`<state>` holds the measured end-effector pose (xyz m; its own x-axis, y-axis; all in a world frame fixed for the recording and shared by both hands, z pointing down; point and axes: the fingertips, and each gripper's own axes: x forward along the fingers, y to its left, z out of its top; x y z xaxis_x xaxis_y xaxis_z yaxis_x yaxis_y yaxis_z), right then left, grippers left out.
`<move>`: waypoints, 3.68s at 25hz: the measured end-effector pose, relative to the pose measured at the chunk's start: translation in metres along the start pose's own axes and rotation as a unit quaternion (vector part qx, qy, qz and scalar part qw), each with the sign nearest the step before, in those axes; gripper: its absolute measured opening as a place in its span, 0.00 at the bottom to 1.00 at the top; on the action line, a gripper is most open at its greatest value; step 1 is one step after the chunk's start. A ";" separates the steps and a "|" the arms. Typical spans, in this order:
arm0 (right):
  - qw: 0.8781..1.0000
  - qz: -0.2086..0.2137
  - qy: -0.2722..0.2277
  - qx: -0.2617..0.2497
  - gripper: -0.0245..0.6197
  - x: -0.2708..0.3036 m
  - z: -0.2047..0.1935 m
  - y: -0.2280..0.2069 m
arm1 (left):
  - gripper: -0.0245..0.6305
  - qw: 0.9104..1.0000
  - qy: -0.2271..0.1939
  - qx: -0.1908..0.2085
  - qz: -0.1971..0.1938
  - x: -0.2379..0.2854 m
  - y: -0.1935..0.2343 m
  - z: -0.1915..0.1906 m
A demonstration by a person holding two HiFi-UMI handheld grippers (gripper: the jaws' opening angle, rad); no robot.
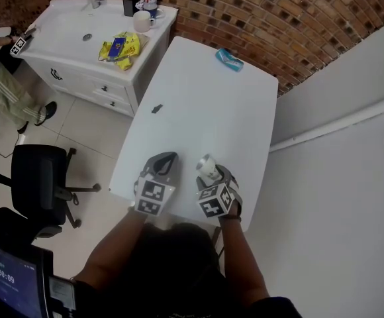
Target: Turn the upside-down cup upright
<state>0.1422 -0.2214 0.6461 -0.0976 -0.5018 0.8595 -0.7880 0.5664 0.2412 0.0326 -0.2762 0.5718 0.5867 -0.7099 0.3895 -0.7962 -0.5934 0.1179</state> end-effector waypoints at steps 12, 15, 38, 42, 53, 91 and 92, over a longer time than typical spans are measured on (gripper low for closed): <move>0.985 0.055 0.136 -0.086 0.58 0.038 -0.008 -0.004 | 0.04 0.999 0.030 -0.011 0.017 -0.011 0.006 -0.025; 0.982 0.058 0.155 -0.096 0.58 0.043 -0.007 -0.004 | 0.04 0.999 0.034 -0.014 0.020 -0.013 0.010 -0.026; 0.992 -0.013 0.094 -0.085 0.51 0.032 -0.002 -0.021 | 0.04 0.999 0.035 0.006 0.016 -0.013 0.005 -0.031; 0.997 -0.044 0.039 -0.059 0.51 0.017 0.008 -0.026 | 0.04 0.999 0.034 0.012 0.009 -0.012 0.000 -0.029; 0.981 -0.085 -0.125 0.120 0.51 -0.020 0.028 -0.035 | 0.04 0.999 0.015 0.025 0.021 -0.008 0.003 -0.008; 0.927 -0.081 -0.197 0.307 0.50 0.001 -0.029 -0.025 | 0.04 0.999 0.034 0.019 0.023 -0.021 -0.018 -0.028; 0.928 -0.081 -0.196 0.307 0.50 0.000 -0.030 -0.024 | 0.04 0.999 0.035 0.017 0.024 -0.022 -0.019 -0.029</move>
<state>0.1795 -0.2148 0.6537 -0.0657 -0.8149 0.5758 -0.9977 0.0437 -0.0520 0.0305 -0.2387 0.5878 0.5362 -0.7100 0.4565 -0.8163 -0.5737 0.0664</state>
